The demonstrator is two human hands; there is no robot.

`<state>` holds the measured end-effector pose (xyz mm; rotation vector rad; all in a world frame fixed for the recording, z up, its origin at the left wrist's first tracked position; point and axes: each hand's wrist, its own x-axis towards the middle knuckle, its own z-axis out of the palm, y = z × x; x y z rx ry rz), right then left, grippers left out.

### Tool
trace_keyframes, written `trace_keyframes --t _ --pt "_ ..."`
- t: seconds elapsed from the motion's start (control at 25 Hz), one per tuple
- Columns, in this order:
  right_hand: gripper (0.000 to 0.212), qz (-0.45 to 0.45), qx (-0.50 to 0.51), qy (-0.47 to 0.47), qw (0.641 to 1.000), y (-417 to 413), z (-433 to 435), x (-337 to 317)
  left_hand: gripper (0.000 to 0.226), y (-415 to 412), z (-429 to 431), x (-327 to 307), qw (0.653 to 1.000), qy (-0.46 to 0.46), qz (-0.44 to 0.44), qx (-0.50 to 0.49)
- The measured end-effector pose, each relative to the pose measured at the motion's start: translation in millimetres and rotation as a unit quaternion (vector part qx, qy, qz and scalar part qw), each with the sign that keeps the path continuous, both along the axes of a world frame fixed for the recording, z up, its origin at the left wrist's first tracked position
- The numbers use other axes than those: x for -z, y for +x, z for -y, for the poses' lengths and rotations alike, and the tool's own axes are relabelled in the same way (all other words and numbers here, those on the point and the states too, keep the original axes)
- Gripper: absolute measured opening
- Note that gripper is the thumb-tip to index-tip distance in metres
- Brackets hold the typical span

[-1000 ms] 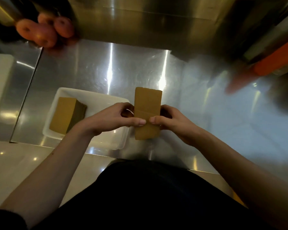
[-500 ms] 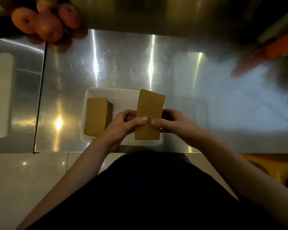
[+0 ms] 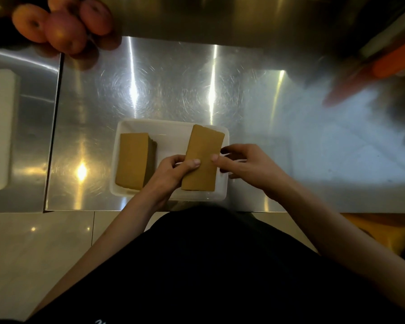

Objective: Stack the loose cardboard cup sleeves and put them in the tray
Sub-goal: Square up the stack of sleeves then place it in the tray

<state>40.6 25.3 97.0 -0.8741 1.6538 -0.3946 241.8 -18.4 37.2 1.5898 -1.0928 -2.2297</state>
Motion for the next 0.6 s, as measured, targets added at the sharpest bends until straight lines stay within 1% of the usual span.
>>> trace_keyframes --t 0.08,0.16,0.24,0.36,0.48,0.56,0.6 --pt "0.063 -0.021 0.044 -0.056 0.997 -8 -3 3 0.083 -3 2 3 0.999 -0.005 0.033 0.002" --pt "0.045 -0.008 0.098 -0.073 0.993 -16 -5 7 0.071 -8 5 7 0.997 -0.014 0.072 0.000" --pt "0.041 0.017 0.136 -0.064 0.988 -23 -7 14 0.068 -14 6 12 0.996 -0.008 0.089 0.001" --pt "0.042 0.048 0.158 -0.038 0.986 -26 -14 27 0.066 -24 6 19 0.996 0.008 0.092 0.006" --pt "0.030 0.102 0.199 -0.001 0.975 -22 -16 35 0.063 -31 5 23 0.996 0.009 0.085 -0.002" --pt "0.033 0.146 0.224 0.023 0.963 -21 -15 34 0.064 -33 5 24 0.997 0.011 0.082 -0.001" --pt "0.034 0.160 0.224 0.030 0.961 -20 -15 34 0.068 -34 5 24 0.997 0.014 0.081 0.001"
